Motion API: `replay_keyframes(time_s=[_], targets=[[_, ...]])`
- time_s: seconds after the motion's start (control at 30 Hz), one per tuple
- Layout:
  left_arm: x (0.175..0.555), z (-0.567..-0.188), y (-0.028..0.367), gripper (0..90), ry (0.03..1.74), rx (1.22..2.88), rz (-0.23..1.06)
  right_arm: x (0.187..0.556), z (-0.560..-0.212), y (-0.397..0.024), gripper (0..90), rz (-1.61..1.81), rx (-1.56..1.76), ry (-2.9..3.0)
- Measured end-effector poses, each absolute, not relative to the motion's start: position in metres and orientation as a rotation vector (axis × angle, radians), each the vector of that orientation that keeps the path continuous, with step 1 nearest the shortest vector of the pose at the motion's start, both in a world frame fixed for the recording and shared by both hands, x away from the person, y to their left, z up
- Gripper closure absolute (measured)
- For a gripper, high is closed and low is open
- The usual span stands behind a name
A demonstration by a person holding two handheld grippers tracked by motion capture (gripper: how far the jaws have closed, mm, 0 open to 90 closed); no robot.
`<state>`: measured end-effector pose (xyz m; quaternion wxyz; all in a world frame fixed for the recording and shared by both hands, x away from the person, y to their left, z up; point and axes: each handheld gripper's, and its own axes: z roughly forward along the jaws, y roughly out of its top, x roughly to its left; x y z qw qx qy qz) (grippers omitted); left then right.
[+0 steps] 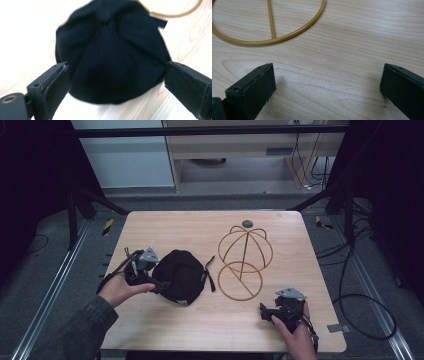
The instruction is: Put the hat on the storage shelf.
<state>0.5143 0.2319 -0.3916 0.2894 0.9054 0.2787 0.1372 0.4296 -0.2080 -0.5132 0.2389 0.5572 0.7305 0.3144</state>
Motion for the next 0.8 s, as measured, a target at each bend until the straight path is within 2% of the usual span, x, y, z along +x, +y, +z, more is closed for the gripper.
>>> replay_keyframes(time_s=[0.17,0.5,0.8], targets=[[0.526,-0.376,0.218,6.9,0.68,2.47,0.372,0.43,-0.513,-0.208,0.4,0.861,1.526,2.0],[0.545,-0.376,0.197,12.5,0.685,2.511,0.36,0.43,-0.513,-0.208,0.4,0.861,1.526,2.0],[0.562,-0.388,0.187,28.9,0.728,2.533,0.341,0.43,-0.513,-0.208,0.3,0.861,1.527,2.0]])
